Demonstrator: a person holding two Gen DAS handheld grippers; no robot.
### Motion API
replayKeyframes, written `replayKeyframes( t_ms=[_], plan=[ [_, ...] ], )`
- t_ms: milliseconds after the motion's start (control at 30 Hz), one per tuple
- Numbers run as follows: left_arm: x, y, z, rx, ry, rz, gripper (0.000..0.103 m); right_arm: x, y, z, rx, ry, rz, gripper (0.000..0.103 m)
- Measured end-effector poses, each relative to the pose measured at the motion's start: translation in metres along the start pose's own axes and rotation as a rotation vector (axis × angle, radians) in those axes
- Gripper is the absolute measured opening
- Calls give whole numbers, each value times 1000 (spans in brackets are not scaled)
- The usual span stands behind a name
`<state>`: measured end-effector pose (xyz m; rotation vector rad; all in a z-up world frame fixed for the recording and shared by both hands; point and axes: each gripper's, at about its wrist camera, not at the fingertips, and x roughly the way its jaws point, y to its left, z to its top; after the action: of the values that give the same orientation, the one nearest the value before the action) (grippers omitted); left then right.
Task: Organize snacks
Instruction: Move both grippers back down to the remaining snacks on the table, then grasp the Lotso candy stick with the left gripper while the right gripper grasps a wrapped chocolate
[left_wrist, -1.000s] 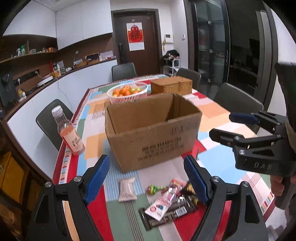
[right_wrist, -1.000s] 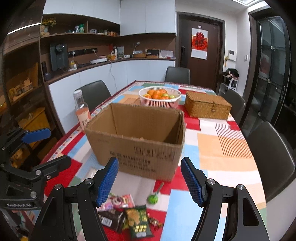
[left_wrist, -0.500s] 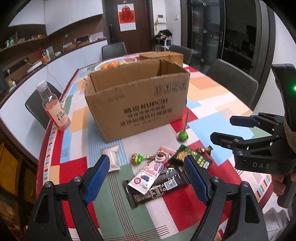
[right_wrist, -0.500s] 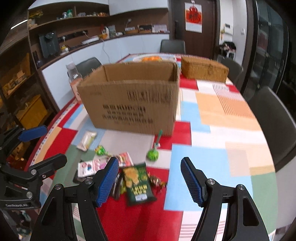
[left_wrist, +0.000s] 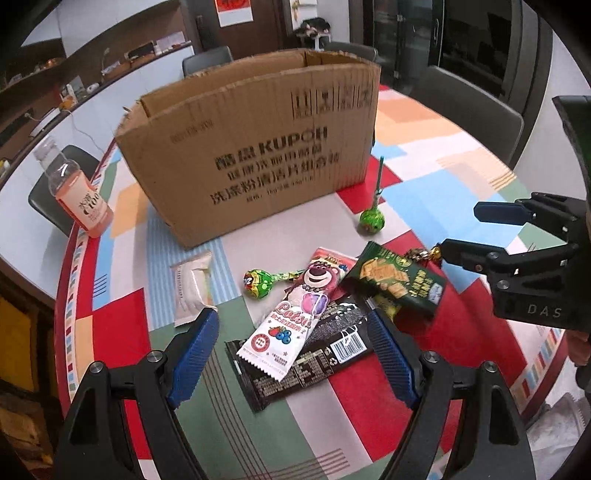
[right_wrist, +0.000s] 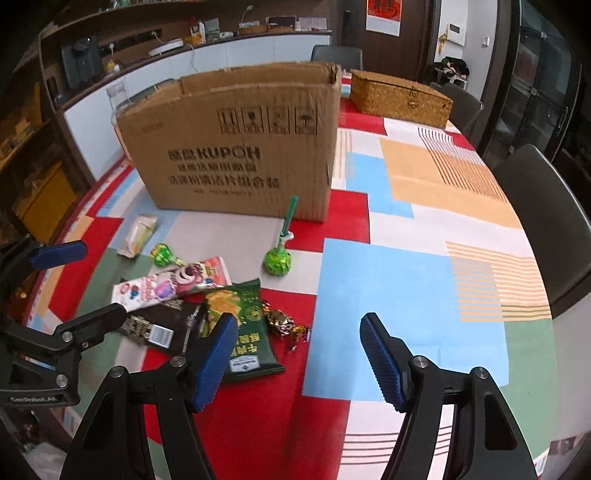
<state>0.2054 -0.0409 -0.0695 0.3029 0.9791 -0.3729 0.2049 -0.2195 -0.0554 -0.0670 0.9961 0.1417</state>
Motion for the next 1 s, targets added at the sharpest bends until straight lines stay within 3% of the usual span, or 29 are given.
replayKeyframes(
  t_ms=[400, 767, 1000],
  plan=[
    [41, -1, 17, 43, 64, -58, 81, 29, -8, 1, -28, 87, 22, 50],
    [66, 7, 23, 6, 112, -123, 61, 45, 0, 1, -80, 132, 75, 41],
    [77, 10, 24, -37, 133, -176, 56, 54, 2, 5, -89, 147, 111, 38]
  ],
)
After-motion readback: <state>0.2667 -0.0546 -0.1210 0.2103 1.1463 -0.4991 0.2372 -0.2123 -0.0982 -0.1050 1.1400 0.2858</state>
